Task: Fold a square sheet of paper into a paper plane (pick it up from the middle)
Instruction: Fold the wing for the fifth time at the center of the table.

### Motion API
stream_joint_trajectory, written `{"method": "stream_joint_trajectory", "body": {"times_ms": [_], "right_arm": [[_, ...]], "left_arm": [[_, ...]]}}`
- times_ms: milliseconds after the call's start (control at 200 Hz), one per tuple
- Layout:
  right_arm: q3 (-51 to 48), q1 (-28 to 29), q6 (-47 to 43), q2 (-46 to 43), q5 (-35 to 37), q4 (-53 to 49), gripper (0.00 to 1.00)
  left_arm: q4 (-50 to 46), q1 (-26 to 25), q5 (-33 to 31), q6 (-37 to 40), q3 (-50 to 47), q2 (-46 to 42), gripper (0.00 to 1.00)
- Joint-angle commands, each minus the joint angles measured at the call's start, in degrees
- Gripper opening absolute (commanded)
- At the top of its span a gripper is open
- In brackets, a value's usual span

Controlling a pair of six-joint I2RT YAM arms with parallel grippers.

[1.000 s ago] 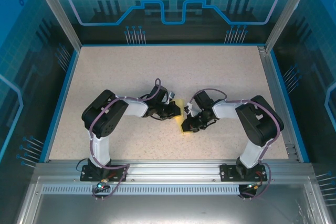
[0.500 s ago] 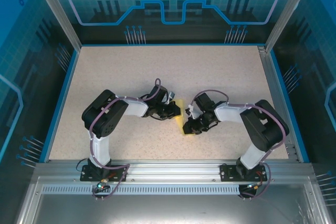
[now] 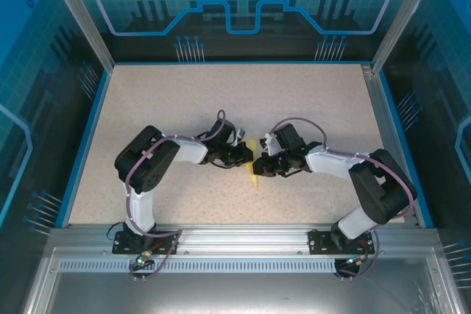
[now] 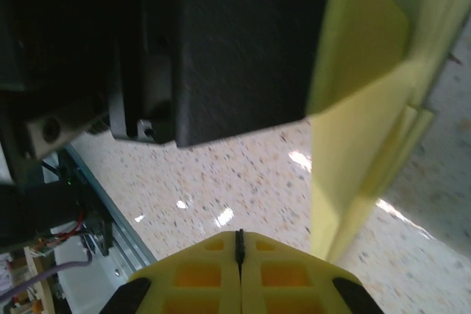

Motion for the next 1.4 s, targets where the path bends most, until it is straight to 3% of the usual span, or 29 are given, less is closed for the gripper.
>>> {"method": "stream_joint_trajectory", "body": {"times_ms": [0, 345, 830, 1055, 1225, 1395], "right_arm": [[-0.7, 1.7, 4.8, 3.2, -1.0, 7.3, 0.04], [-6.9, 2.2, 5.8, 9.7, -2.7, 13.4, 0.04], [-11.9, 4.4, 1.2, 4.3, -4.2, 7.9, 0.08], [-8.5, 4.4, 1.1, -1.4, -1.6, 4.5, 0.05], [-5.6, 4.4, 0.9, -6.7, 5.1, 3.3, 0.05], [-4.6, 4.4, 4.5, -5.2, 7.5, 6.9, 0.04]], "left_arm": [[-3.9, 0.4, -1.7, 0.7, 0.0, 2.0, 0.09], [-4.1, 0.4, -1.9, 0.7, -0.3, 1.7, 0.09], [-3.5, 0.7, -2.0, -0.6, -0.6, 2.0, 0.09], [-3.2, 0.7, -1.7, -0.6, -0.7, 1.5, 0.09], [-3.1, 0.7, -1.8, -0.7, -1.0, 0.7, 0.09], [-3.2, 0.7, -1.7, -0.6, -0.7, 0.6, 0.09]]}}
